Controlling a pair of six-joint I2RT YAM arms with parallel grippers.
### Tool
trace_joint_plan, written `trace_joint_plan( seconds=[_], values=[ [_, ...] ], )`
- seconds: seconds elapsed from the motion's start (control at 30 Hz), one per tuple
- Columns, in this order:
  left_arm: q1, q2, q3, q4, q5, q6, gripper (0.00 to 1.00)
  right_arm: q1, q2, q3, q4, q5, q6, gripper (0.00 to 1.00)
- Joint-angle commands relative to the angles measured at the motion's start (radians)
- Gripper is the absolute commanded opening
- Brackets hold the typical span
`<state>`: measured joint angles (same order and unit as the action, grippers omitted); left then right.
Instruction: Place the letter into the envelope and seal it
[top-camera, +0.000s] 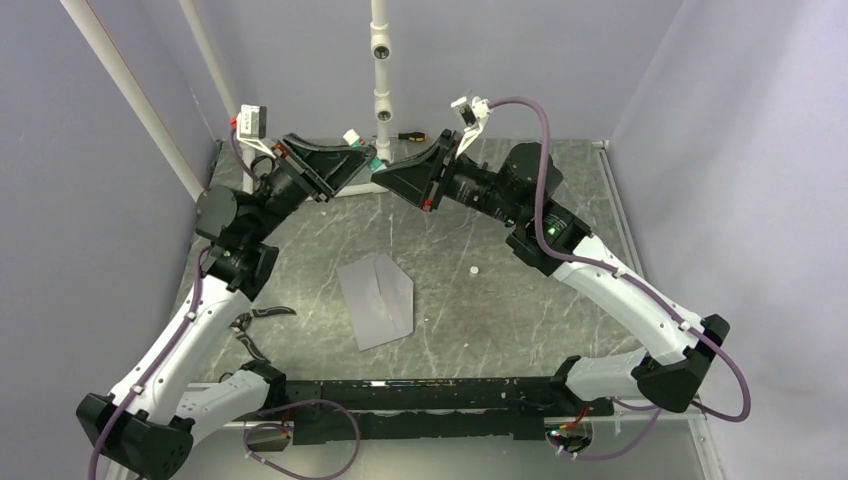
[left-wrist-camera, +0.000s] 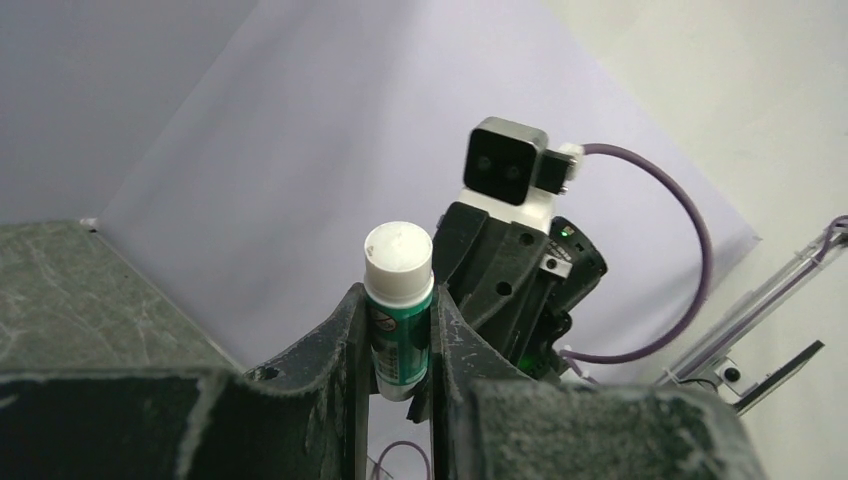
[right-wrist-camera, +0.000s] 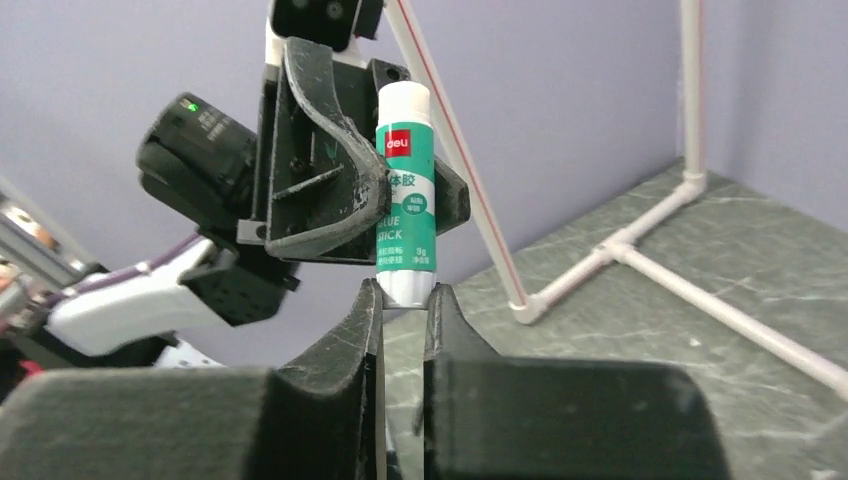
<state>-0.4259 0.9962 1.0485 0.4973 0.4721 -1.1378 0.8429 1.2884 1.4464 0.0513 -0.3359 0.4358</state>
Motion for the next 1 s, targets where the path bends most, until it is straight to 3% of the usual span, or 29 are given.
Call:
trace_joint_plan(
  seconds=[0.0, 0.4, 0.53, 0.7, 0.73, 0.77, 0.87, 0.97],
  values=[
    [-0.004, -0.013, 0.036, 0.064, 0.064, -0.005, 0.03, -0.002, -0.028, 0.006, 0.232, 0.006, 0.25, 0.0],
    [-0.004, 0.034, 0.038, 0.429, 0.348, 0.019, 0.02, -0.012, -0.021, -0.246, 0.925, 0.113, 1.031, 0.0],
    [-0.004, 0.075, 0.045, 0.576, 0.381, -0.06, 0.02, -0.013, 0.001, -0.315, 1.048, 0.173, 1.184, 0.0],
    [-0.004, 0.065, 0.039, 0.513, 0.359, -0.024, 0.02, -0.015, 0.028, -0.33, 1.077, 0.182, 1.272, 0.0],
    [-0.004, 0.055, 0.041, 0.469, 0.347, 0.001, 0.03, -0.016, 0.019, -0.334, 1.059, 0.179, 1.249, 0.12],
    [-0.004, 0.043, 0.043, 0.419, 0.331, 0.028, 0.02, -0.016, 0.003, -0.343, 1.026, 0.177, 1.21, 0.31],
    [-0.004, 0.003, 0.045, 0.285, 0.253, 0.1, 0.02, -0.019, -0.086, -0.356, 0.809, 0.165, 0.894, 0.7],
    [-0.004, -0.021, 0.016, 0.257, 0.177, 0.094, 0.02, -0.018, -0.161, -0.32, 0.534, 0.207, 0.524, 0.82]
  ],
)
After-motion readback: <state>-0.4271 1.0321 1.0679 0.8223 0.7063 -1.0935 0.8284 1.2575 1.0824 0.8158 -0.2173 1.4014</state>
